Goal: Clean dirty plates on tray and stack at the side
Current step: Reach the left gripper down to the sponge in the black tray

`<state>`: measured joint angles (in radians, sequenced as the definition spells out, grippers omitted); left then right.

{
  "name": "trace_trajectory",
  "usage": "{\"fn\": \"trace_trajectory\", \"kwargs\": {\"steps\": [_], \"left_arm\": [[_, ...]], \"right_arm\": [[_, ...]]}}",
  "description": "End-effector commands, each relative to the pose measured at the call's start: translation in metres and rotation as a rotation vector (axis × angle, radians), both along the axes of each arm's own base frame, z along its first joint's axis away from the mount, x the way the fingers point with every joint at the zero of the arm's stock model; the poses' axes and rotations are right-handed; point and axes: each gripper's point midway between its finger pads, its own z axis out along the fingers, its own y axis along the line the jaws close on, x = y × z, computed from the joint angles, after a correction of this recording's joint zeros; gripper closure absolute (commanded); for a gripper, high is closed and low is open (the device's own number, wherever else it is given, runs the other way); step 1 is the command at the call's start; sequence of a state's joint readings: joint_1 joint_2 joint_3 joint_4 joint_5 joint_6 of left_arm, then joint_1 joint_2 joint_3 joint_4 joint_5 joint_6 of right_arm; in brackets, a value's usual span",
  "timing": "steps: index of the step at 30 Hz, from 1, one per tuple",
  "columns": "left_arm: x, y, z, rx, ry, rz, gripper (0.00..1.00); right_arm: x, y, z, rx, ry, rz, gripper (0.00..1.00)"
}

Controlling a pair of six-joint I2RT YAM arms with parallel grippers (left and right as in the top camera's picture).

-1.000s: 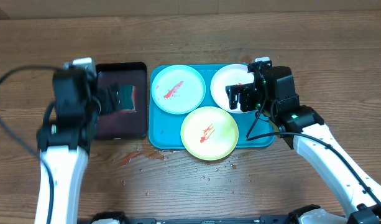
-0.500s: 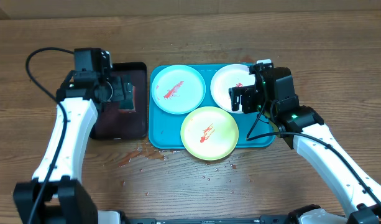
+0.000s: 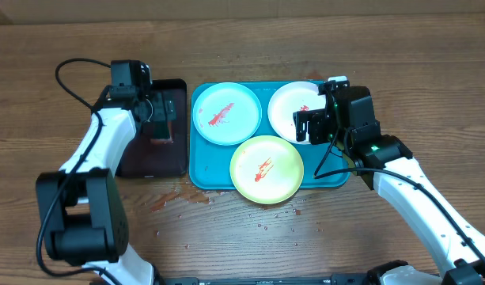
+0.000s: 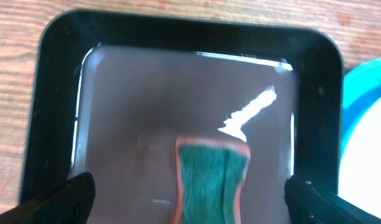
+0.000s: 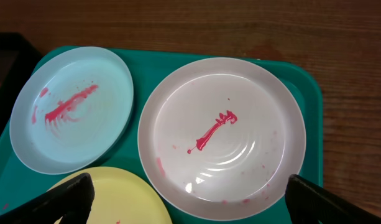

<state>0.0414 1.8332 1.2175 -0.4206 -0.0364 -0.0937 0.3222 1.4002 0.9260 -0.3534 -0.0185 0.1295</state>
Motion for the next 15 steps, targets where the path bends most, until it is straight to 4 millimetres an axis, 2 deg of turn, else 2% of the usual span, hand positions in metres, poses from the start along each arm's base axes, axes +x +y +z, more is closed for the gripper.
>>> {"fn": "trace_trajectory", "kwargs": {"steps": [1,7,15], "left_arm": [[0.011,0.000,-0.013,-0.004,0.002,-0.014,0.05],[0.013,-0.006,-0.035,-0.026,0.028,-0.025,0.18],[0.016,-0.013,-0.045,-0.039,0.031,-0.025,0.25]], "right_arm": [[0.006,0.001,0.009,-0.004,-0.026,-0.002,0.00],[0.006,0.001,0.009,-0.003,-0.027,-0.002,0.00],[0.006,0.001,0.010,-0.003,-0.027,-0.002,0.00]]}}
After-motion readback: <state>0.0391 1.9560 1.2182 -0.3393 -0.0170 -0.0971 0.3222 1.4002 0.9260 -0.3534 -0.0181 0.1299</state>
